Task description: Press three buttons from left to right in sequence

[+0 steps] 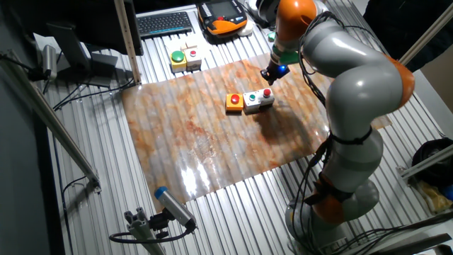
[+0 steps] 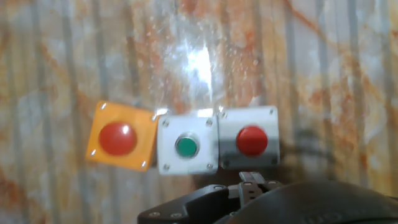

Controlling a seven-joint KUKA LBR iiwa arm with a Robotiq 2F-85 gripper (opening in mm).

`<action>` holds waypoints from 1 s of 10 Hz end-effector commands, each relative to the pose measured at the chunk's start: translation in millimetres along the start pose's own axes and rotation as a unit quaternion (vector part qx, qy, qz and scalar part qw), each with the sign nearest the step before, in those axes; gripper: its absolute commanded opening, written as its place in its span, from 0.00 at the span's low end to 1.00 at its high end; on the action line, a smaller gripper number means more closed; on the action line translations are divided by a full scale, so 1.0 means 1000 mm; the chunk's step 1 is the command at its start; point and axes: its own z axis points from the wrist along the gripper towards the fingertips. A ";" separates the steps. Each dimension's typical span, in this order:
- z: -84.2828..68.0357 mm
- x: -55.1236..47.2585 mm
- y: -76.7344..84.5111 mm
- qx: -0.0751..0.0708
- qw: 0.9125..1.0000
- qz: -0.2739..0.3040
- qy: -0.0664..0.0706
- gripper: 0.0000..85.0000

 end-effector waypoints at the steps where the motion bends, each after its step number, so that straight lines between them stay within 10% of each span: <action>1: 0.006 -0.008 -0.005 -0.006 1.000 -0.002 0.002 0.00; 10: 0.053 -0.012 -0.007 -0.008 1.000 -0.014 0.004 0.00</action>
